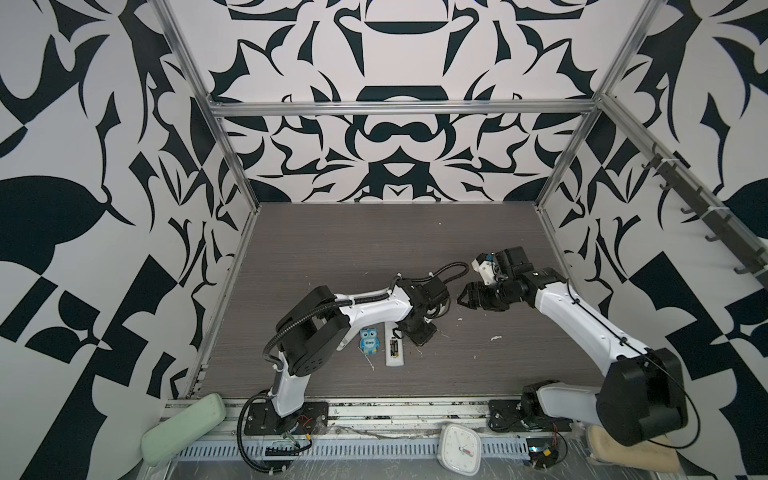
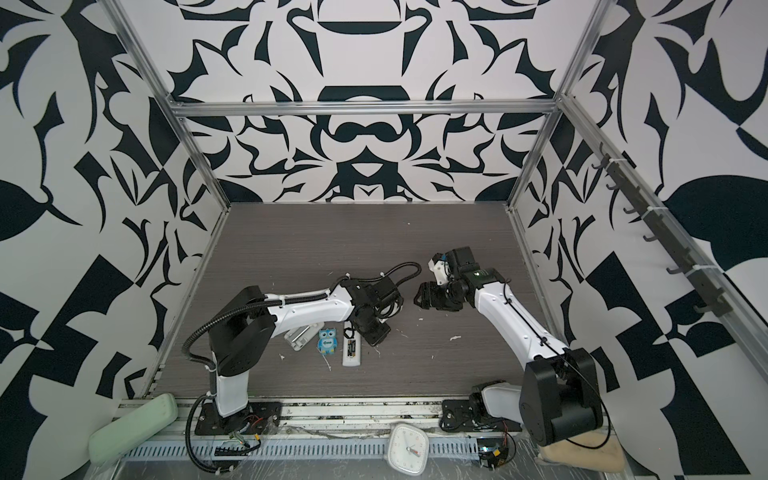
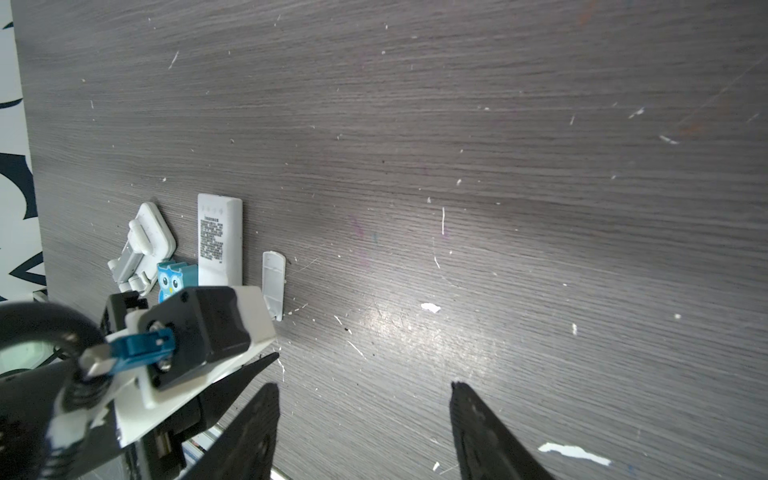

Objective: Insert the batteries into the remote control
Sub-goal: 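Grasp the battery cover by its end with the left gripper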

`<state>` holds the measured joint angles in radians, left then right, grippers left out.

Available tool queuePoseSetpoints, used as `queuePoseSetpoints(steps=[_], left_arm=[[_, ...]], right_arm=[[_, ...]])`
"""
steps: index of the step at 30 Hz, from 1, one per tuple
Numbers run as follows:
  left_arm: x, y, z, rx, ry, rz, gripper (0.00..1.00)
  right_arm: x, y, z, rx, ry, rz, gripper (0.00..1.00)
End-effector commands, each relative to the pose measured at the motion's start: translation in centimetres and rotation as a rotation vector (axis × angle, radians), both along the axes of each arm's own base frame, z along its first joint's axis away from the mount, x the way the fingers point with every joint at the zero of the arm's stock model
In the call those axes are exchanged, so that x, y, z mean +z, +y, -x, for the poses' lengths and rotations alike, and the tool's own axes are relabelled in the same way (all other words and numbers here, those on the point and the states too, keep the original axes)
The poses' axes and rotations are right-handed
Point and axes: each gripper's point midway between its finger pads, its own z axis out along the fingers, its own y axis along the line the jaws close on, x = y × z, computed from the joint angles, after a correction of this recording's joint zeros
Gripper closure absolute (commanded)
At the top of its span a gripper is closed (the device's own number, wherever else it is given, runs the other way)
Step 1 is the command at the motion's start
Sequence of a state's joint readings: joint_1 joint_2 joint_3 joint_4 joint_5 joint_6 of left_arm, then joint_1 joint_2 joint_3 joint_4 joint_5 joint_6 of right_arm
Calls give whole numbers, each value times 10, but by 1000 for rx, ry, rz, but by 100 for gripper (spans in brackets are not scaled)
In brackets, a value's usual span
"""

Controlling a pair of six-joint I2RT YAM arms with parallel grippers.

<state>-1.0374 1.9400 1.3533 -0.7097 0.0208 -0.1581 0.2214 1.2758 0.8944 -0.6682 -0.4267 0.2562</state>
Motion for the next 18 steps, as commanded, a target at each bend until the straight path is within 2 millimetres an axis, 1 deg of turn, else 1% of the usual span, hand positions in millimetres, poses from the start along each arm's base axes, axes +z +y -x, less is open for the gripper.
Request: queuePoseSetpoints(steps=[1,5,18], left_arm=[[-2,10,0,-30,-2,-61,66],[-6,11,0,-34,-4,-77,68],[-8,7,-4,-48,-8,-80,78]], right_arm=[[10,1,-5,-1,-33,-22,32],[12,2,-6,-2,-35,-24,33],[9,2,-7,1,-25,-25,34]])
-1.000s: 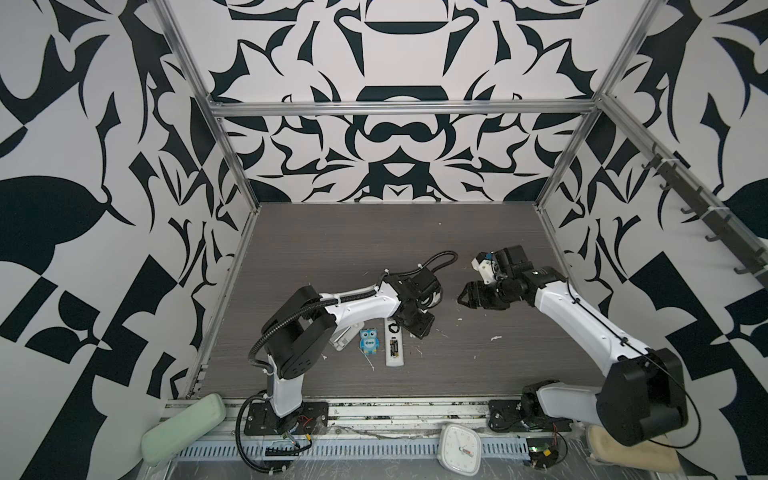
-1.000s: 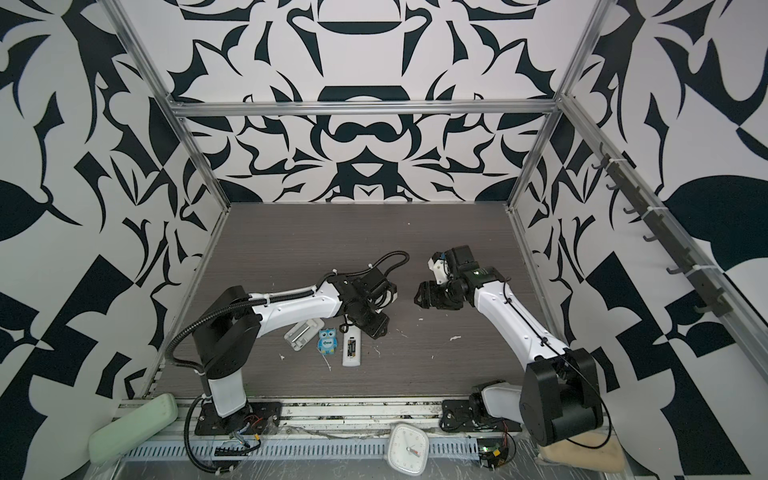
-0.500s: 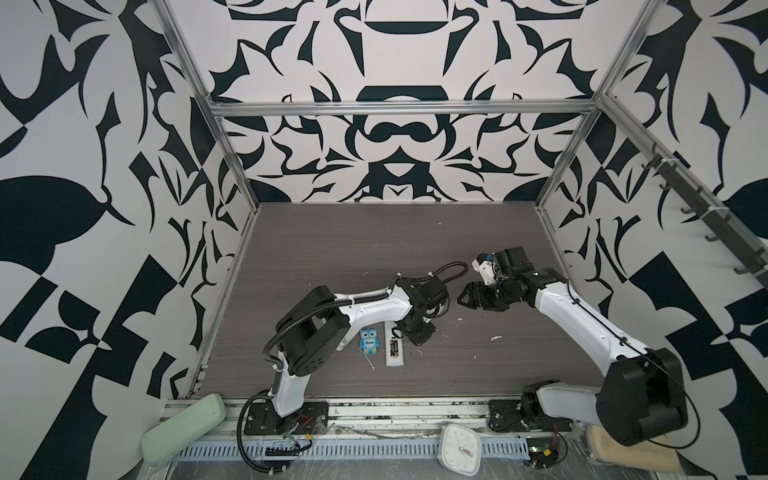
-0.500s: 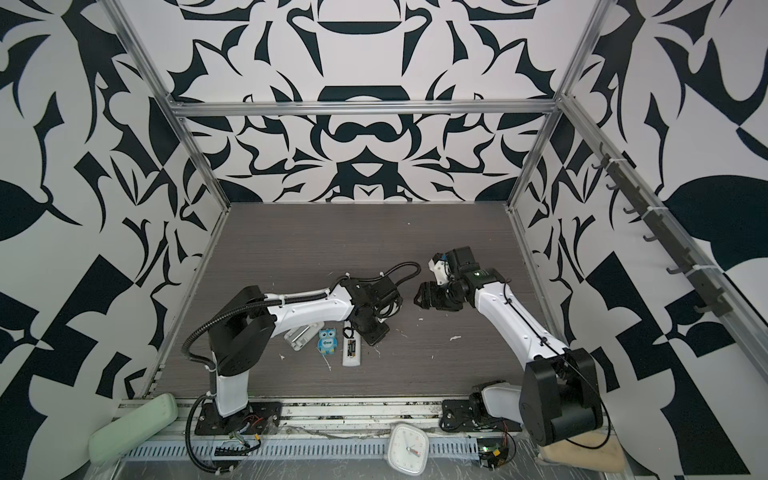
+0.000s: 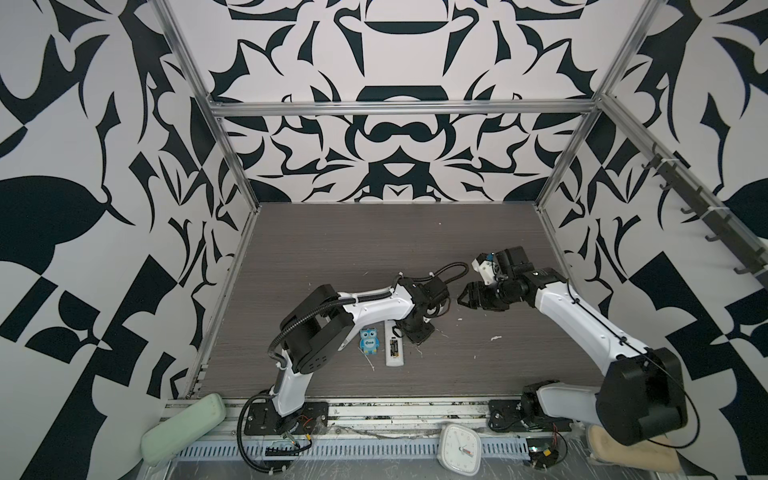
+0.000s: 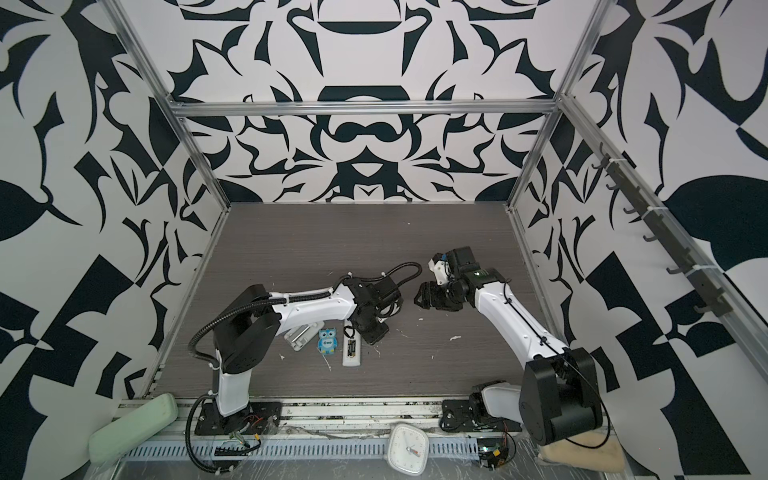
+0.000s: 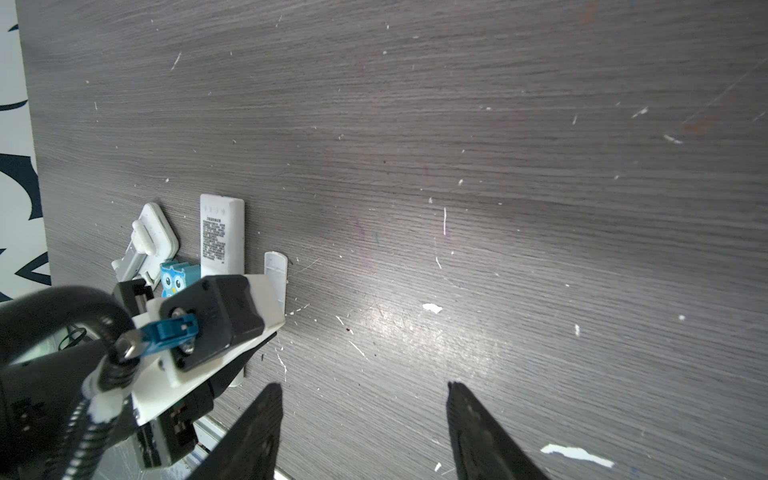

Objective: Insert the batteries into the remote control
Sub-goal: 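Grasp the battery cover by its end with the left gripper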

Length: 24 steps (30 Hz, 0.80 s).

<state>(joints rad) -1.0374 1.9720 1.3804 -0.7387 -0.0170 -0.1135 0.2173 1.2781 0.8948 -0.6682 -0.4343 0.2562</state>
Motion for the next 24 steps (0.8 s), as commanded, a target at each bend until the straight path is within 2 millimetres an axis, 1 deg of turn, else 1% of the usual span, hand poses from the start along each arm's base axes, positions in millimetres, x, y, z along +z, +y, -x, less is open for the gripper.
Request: queuePoseSetpoints(steps=[1,3,9,15,24], left_arm=[[-1,2,1,-12,14,-33,80],[-2,1,2,-12,18,-31,82],[-3,2,3,-13,24,-39,86],[0,4,5,-22,15,-48,87],[-4,3,7,-19,16,-62,89]], right_arm=[[10,2,-7,4,-30,-18,34],[9,2,-7,1,-28,-18,35],[9,1,-7,1,-29,-15,35],[9,0,-7,1,-31,-16,35],[9,0,-8,0,-33,-18,36]])
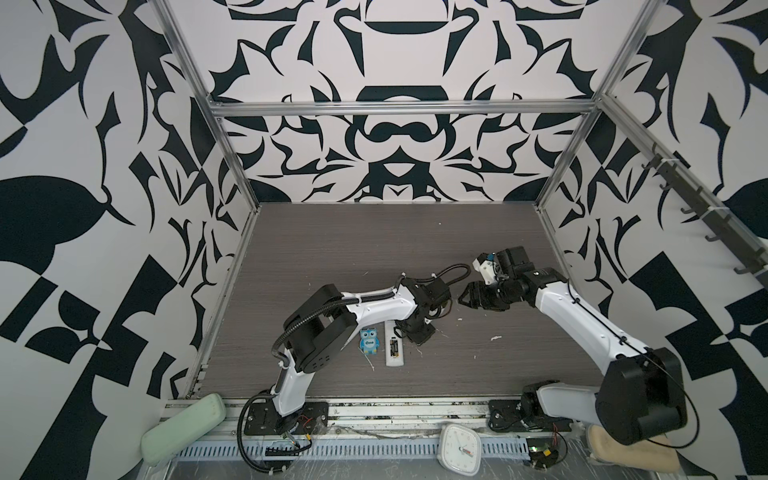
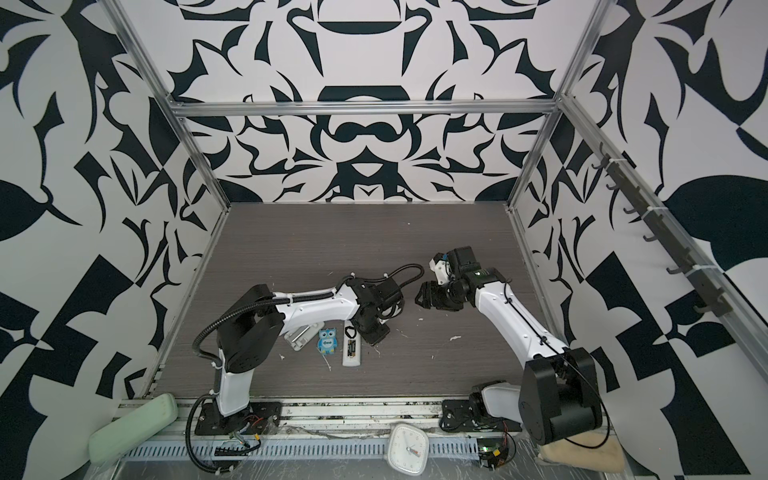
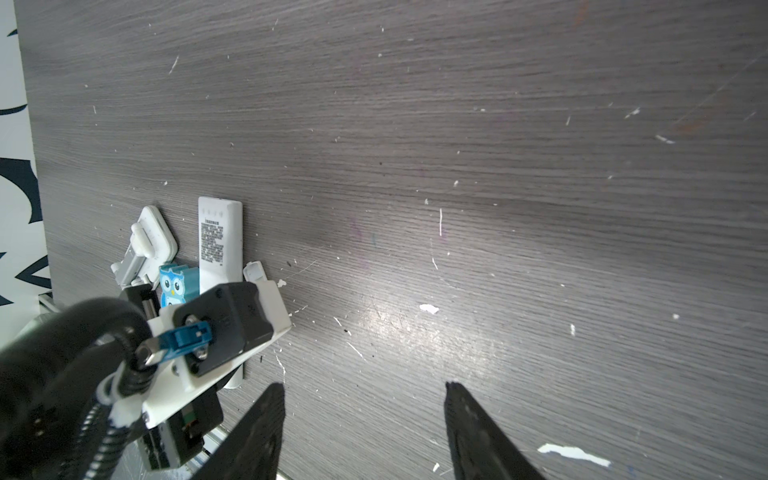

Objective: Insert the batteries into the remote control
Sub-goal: 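Grasp the battery cover by its end with the left gripper, then lift the cover with the left gripper while the right gripper moves toward it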

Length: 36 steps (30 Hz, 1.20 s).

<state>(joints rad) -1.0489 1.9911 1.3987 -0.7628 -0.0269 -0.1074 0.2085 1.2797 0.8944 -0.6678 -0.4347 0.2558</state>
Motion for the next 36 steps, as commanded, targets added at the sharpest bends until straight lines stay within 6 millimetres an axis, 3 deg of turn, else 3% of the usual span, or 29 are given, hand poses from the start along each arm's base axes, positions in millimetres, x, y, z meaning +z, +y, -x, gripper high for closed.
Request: queuePoseSetpoints(steps=[1,13,22,28,33,36], left_arm=[[0,3,3,0,13,-34,89],[13,-6,1,54,9,24,94],[44,-13,-5,156,24,136,99],[104,-1,-47,460,103,404,100],[180,16,-86,666,215,713,100],[224,21,-96,685,249,872,100]], right_arm=[[9,2,-6,9,-34,-18,36],[25,0,-8,3,-76,-15,36],[86,-2,-4,43,-317,-31,37],[130,15,18,186,-554,-133,41],[173,31,39,344,-858,-186,38],[196,32,42,376,-990,-182,34]])
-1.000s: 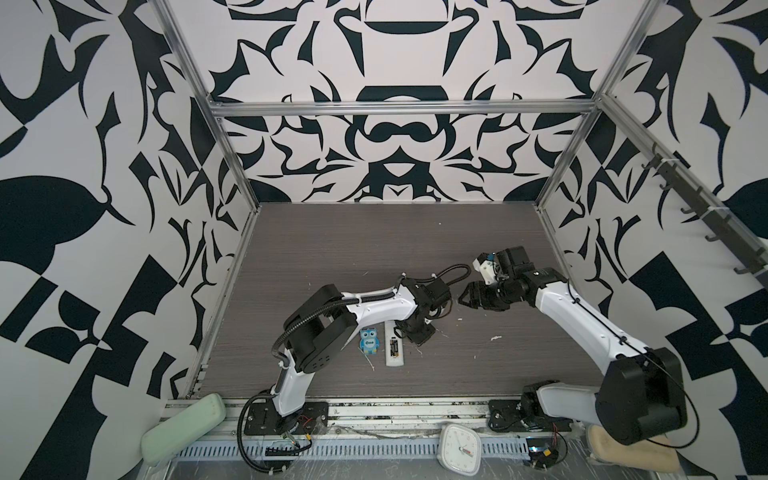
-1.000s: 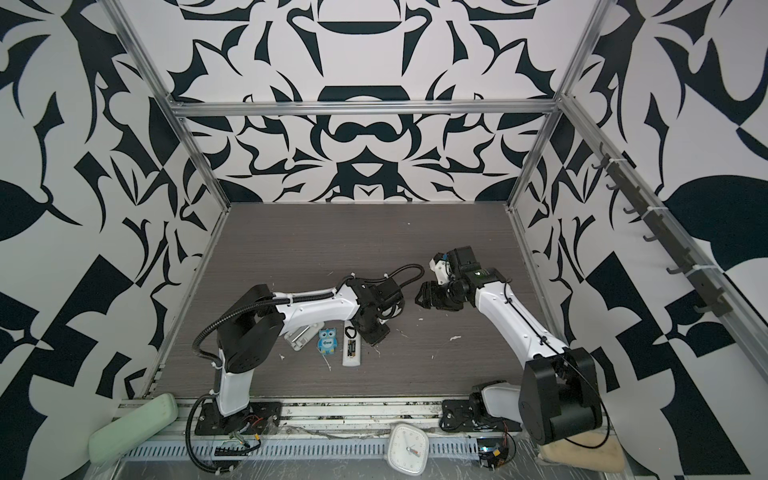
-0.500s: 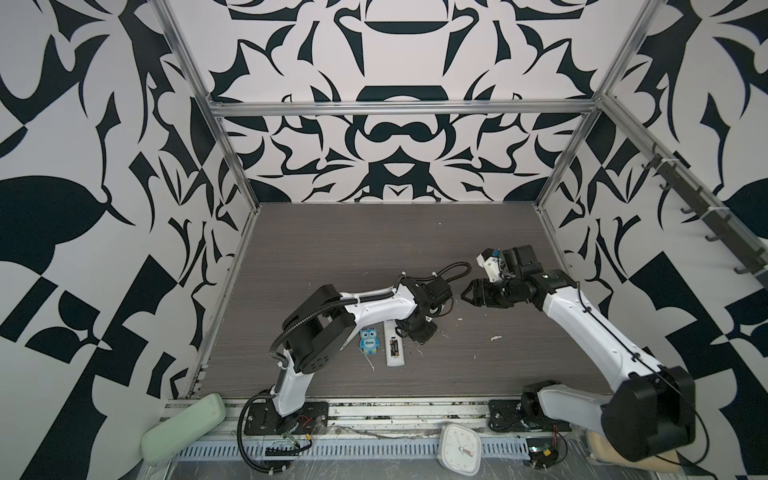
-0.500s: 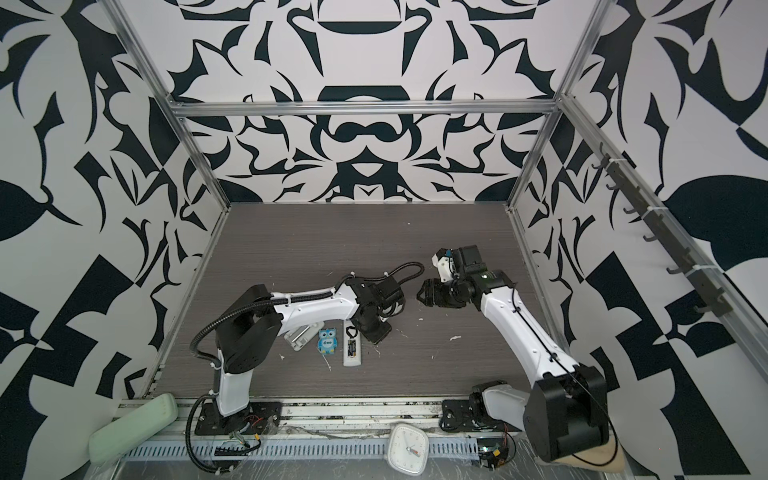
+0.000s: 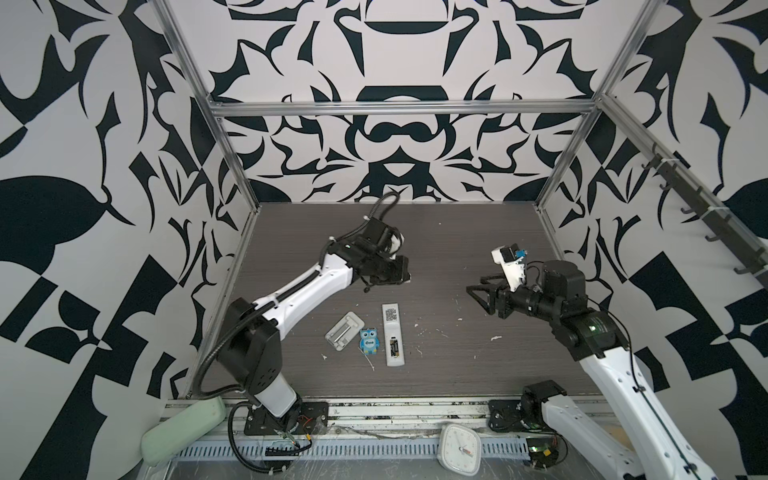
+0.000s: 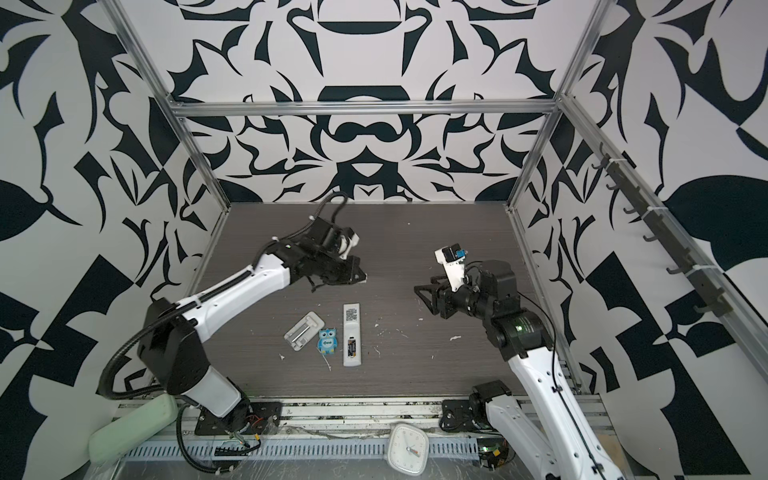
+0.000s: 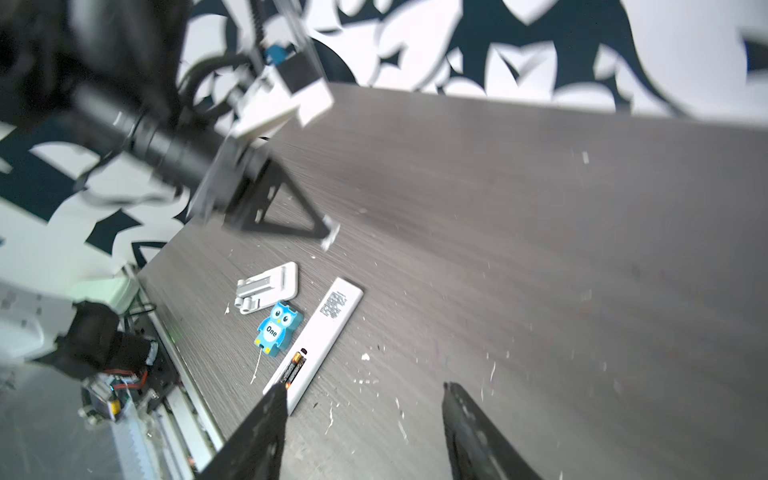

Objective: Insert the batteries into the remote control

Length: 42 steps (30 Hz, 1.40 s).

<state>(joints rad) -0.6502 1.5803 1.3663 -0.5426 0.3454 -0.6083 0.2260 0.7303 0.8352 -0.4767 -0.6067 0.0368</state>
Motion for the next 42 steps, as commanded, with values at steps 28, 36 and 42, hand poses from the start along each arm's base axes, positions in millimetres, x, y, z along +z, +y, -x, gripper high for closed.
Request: queuePoseSetpoints(steps=[28,36,42], left_arm=[[201,-8,74,-370,90,782,98],[200,-8,77,-392,107,795,98],[198,-8,79,-401,117,800,98]], right_arm=[[106,95,6,463,-455,19,22],[109,98,-7,409,-470,-13,25],[113,105,-8,436,-455,-50,26]])
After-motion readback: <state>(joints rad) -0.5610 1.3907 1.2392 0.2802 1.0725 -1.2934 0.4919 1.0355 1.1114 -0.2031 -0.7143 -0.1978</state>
